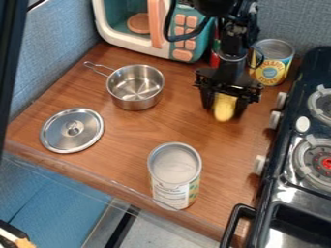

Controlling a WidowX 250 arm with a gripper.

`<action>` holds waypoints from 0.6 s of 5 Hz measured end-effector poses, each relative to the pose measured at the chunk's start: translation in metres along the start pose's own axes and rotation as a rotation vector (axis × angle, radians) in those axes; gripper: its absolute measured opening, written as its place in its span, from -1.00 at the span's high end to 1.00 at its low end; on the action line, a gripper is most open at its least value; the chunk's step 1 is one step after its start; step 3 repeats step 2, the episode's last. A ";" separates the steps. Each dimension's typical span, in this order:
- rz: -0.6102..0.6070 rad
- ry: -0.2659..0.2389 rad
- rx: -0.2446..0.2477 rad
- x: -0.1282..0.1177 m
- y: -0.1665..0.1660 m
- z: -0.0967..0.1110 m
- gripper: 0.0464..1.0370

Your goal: Move the corn to the upper right side of the table

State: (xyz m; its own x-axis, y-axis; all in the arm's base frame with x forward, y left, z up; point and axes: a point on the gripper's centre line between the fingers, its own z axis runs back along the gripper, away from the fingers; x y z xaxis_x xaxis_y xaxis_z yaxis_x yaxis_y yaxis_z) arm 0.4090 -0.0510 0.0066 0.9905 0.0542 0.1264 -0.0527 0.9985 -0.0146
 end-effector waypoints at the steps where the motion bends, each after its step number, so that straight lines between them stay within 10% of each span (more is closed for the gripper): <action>1: 0.017 -0.056 -0.037 0.005 0.007 0.038 -0.93; 3: 0.010 -0.087 -0.077 0.000 0.007 0.070 -0.93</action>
